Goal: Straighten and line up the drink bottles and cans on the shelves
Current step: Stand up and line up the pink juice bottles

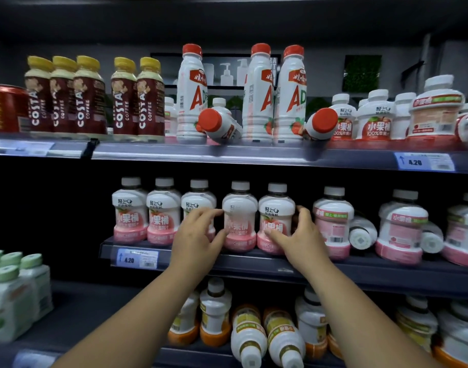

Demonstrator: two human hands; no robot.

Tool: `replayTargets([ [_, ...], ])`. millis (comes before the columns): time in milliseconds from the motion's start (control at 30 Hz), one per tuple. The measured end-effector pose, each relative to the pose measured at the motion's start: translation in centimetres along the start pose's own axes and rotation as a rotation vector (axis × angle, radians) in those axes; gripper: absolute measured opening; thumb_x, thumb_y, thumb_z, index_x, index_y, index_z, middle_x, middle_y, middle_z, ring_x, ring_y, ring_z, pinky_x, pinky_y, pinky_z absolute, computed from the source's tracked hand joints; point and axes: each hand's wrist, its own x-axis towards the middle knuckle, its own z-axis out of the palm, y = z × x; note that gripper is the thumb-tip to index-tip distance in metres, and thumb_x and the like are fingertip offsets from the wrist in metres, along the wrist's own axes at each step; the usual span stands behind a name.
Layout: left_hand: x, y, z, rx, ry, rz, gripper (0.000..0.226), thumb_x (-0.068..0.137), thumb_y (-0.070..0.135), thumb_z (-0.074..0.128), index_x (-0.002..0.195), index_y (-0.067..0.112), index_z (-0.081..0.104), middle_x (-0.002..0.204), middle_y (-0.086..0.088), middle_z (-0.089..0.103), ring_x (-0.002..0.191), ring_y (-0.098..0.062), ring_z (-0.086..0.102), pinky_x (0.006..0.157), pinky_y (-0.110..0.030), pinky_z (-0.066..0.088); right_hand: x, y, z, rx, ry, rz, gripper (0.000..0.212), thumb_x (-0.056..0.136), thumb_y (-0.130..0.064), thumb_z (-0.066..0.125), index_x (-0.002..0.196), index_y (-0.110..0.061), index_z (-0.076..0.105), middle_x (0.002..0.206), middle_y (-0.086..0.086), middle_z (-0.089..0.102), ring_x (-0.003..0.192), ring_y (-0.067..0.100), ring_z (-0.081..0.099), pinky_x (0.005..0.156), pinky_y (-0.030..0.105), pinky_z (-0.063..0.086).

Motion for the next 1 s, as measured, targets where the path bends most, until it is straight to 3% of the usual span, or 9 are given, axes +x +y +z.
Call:
replayTargets([
  [167, -0.3, -1.7, -0.8, 0.102, 0.066, 0.032, 0.047, 0.073, 0.025, 0.085, 0.116, 0.015, 0.068, 0.112, -0.005, 0.057, 0.104, -0.022, 0.051, 0.09, -0.036, 0.045, -0.2, -0.9, 0.4, -0.021, -0.055, 0.0, 0.104, 0.055, -0.08, 0.061, 0.139, -0.025, 0.036, 0.131, 0.002, 0.062, 0.115, 0.025, 0.061, 0.092, 0.045, 0.052],
  [333, -0.6, -1.8, -0.5, 0.156, -0.006, 0.091, 0.052, 0.071, 0.028, 0.085, 0.118, 0.017, 0.067, 0.116, -0.006, 0.057, 0.107, -0.027, 0.053, 0.09, -0.044, 0.048, -0.7, -1.4, 0.2, -0.137, -0.12, -0.02, 0.101, 0.06, -0.076, 0.066, 0.139, -0.026, 0.029, 0.137, 0.0, 0.054, 0.117, 0.024, 0.057, 0.092, 0.045, 0.05],
  [433, -1.1, -1.3, -0.4, 0.177, -0.039, 0.145, 0.052, 0.071, 0.028, 0.084, 0.119, 0.018, 0.068, 0.12, -0.008, 0.058, 0.107, -0.028, 0.055, 0.089, -0.044, 0.048, -2.3, -1.6, 0.9, -0.217, 0.037, -0.169, 0.112, 0.068, -0.065, 0.072, 0.154, -0.024, 0.013, 0.152, 0.005, 0.032, 0.135, 0.027, 0.04, 0.106, 0.044, 0.042],
  [567, -2.3, -1.2, -0.7, 0.224, -0.123, 0.117, 0.055, 0.075, 0.035, 0.08, 0.125, 0.02, 0.064, 0.127, -0.007, 0.056, 0.115, -0.026, 0.052, 0.094, -0.046, 0.046, -5.4, -1.3, 2.7, -0.302, 0.165, -0.402, 0.1, 0.074, -0.051, 0.078, 0.152, -0.03, 0.019, 0.153, 0.013, 0.027, 0.138, 0.033, 0.033, 0.111, 0.049, 0.034],
  [700, -3.4, -1.8, -1.5, 0.247, -0.191, 0.087, 0.055, 0.078, 0.038, 0.077, 0.128, 0.022, 0.062, 0.133, -0.006, 0.054, 0.121, -0.028, 0.051, 0.097, -0.05, 0.046, -6.5, -1.3, 3.6, -0.216, 0.123, -0.266, 0.097, 0.08, -0.049, 0.076, 0.155, -0.031, 0.019, 0.161, 0.014, 0.015, 0.145, 0.034, 0.024, 0.115, 0.048, 0.029],
  [867, -3.3, -3.3, -3.5, 0.304, -0.174, 0.026, 0.063, 0.076, 0.041, 0.078, 0.133, 0.023, 0.057, 0.14, -0.009, 0.047, 0.128, -0.033, 0.042, 0.1, -0.054, 0.043, -4.8, -3.1, 3.3, -0.114, 0.147, -0.155, 0.098, 0.085, -0.043, 0.074, 0.157, -0.021, 0.012, 0.158, 0.011, 0.026, 0.14, 0.033, 0.035, 0.11, 0.043, 0.036],
  [933, -2.9, -4.4, -4.6, 0.339, -0.151, -0.034, 0.073, 0.076, 0.043, 0.079, 0.14, 0.026, 0.05, 0.149, -0.012, 0.037, 0.138, -0.036, 0.031, 0.107, -0.056, 0.036, -4.9, -3.9, 3.8, -0.178, 0.2, -0.118, 0.099, 0.083, -0.046, 0.074, 0.157, -0.02, 0.013, 0.16, 0.017, 0.02, 0.144, 0.038, 0.025, 0.114, 0.048, 0.029],
  [1000, -2.4, -6.0, -5.6, 0.316, -0.133, -0.14, 0.08, 0.076, 0.045, 0.078, 0.146, 0.029, 0.042, 0.157, -0.013, 0.025, 0.145, -0.038, 0.019, 0.112, -0.056, 0.028, -5.5, -4.8, 5.1, -0.321, 0.257, -0.227, 0.097, 0.08, -0.047, 0.076, 0.155, -0.023, 0.019, 0.161, 0.023, 0.017, 0.147, 0.042, 0.016, 0.118, 0.055, 0.021],
])
